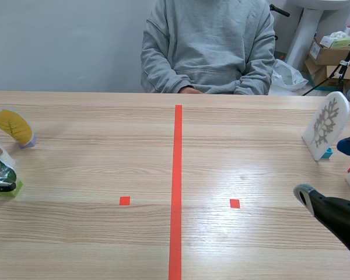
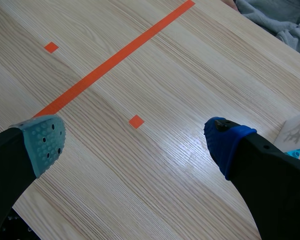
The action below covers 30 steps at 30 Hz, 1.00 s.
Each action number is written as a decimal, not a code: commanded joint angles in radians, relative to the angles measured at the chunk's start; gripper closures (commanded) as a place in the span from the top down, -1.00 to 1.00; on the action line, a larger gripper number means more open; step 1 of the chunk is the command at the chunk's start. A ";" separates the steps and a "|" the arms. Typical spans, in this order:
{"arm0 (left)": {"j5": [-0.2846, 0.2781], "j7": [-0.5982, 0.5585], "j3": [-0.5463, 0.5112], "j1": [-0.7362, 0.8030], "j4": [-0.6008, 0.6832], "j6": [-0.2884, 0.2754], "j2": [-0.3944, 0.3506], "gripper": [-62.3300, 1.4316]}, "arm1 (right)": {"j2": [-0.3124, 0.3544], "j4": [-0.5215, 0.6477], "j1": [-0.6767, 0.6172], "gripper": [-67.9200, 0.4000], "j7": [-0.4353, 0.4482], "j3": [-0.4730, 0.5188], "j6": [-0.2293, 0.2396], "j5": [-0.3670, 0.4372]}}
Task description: Do the leaf sorting experiment
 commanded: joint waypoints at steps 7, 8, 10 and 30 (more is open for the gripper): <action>0.006 -0.067 -0.006 -0.072 -0.089 0.032 -0.042 -0.83 | 0.010 -0.001 0.011 0.67 0.016 0.003 0.000 0.014; 0.006 -0.074 -0.006 -0.080 -0.101 0.034 -0.051 -0.83 | 0.010 -0.001 0.011 0.67 0.016 0.003 0.000 0.014; 0.006 -0.090 -0.006 -0.093 -0.124 0.051 -0.074 -0.83 | 0.010 -0.001 0.011 0.67 0.015 0.003 0.000 0.014; 0.008 -0.112 -0.005 -0.135 -0.192 0.061 -0.146 -0.83 | 0.010 -0.001 0.011 0.67 0.016 0.003 0.000 0.014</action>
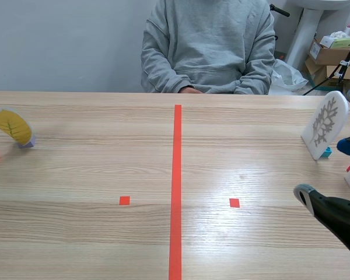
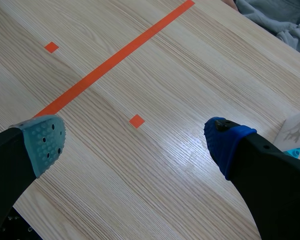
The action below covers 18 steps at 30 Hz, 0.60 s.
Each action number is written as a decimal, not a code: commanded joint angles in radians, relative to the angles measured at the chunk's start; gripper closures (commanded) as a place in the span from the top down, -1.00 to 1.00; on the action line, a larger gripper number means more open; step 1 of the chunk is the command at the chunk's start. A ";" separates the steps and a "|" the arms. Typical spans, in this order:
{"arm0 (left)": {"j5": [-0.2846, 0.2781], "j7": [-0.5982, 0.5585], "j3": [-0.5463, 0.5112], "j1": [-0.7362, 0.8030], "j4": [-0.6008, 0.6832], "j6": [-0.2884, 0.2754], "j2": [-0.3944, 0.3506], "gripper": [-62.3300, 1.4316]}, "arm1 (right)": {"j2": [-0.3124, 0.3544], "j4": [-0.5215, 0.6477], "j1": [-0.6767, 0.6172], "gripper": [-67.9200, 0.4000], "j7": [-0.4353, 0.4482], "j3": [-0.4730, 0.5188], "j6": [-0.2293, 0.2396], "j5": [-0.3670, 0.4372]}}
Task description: Do the leaf sorting experiment
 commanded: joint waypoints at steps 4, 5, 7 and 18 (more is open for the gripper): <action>0.002 -0.018 -0.005 -0.005 0.013 -0.002 0.008 -0.83 | 0.010 -0.001 0.011 0.67 0.016 0.003 0.000 0.014; 0.002 -0.018 -0.005 -0.005 0.013 -0.002 0.011 -0.83 | 0.010 -0.001 0.011 0.67 0.016 0.003 0.000 0.014; 0.009 -0.018 -0.005 -0.005 0.013 -0.002 0.015 -0.83 | 0.010 -0.001 0.011 0.67 0.016 0.003 0.000 0.014; 0.009 -0.018 -0.005 -0.005 0.013 -0.002 0.015 -0.66 | 0.010 -0.001 0.011 0.67 0.016 0.003 0.000 0.014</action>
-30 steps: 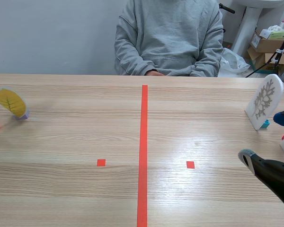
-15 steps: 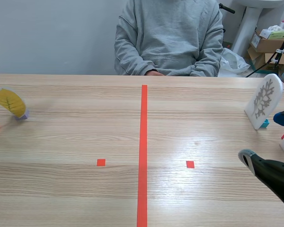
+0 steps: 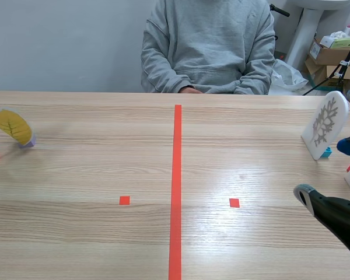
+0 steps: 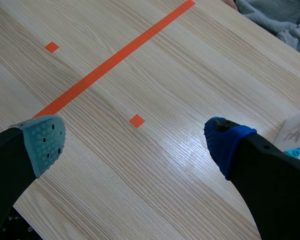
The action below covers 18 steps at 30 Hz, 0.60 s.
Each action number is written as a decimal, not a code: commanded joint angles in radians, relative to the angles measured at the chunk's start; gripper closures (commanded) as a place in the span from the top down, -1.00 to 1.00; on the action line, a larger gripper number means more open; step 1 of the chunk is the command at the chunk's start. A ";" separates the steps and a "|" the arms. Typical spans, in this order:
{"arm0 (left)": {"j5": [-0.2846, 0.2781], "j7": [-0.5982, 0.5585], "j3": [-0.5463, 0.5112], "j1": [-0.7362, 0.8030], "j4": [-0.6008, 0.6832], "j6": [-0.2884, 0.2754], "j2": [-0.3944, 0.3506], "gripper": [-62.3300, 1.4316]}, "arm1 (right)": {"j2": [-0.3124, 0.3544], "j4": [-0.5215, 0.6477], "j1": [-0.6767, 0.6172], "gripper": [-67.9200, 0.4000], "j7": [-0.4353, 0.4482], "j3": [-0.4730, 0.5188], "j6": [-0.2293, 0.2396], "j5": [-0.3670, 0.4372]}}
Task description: Do the leaf sorting experiment
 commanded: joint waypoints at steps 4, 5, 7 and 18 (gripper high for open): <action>-0.007 -0.018 -0.005 -0.006 0.013 0.001 -0.014 -0.15 | 0.010 -0.001 0.011 0.67 0.016 0.003 0.000 0.014; -0.007 -0.018 -0.005 -0.005 0.013 0.002 -0.014 -0.01 | 0.010 -0.001 0.011 0.67 0.016 0.003 0.000 0.014; -0.006 -0.021 -0.005 0.001 0.013 0.002 -0.014 0.26 | 0.010 -0.001 0.011 0.67 0.016 0.003 0.000 0.014; 0.054 -0.118 -0.005 0.309 0.224 -0.002 -0.014 0.89 | 0.010 -0.001 0.012 0.67 0.015 0.003 0.000 0.014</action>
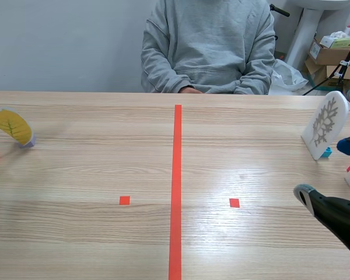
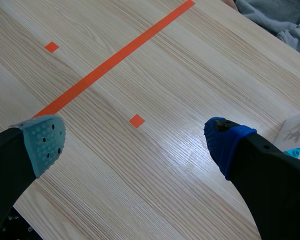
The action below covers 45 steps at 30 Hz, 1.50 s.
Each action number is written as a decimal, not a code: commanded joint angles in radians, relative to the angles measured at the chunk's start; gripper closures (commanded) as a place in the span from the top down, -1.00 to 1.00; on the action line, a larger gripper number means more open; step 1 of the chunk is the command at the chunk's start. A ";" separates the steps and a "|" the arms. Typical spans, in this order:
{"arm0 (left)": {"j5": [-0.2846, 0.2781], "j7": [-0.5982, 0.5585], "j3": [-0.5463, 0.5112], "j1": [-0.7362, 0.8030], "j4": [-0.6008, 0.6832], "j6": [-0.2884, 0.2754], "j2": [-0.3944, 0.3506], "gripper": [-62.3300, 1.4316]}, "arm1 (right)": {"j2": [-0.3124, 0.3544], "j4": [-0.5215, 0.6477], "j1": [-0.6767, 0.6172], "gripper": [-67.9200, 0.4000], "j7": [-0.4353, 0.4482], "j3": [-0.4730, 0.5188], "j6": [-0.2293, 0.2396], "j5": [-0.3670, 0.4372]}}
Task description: Do the leaf sorting experiment
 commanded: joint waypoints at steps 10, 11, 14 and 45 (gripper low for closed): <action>-0.008 -0.025 -0.005 0.488 0.623 -0.139 0.023 0.89 | 0.010 -0.001 0.012 0.67 0.015 0.003 0.000 0.014; -0.012 -0.024 -0.005 0.516 0.676 -0.167 0.031 0.89 | 0.010 -0.001 0.012 0.67 0.015 0.003 0.000 0.014; -0.059 0.006 -0.003 0.582 0.823 -0.249 0.047 0.89 | 0.010 -0.001 0.012 0.67 0.016 0.003 0.000 0.014; -0.226 0.204 -0.003 0.753 1.198 -0.291 0.053 0.89 | 0.010 -0.001 0.012 0.67 0.019 0.003 0.000 0.075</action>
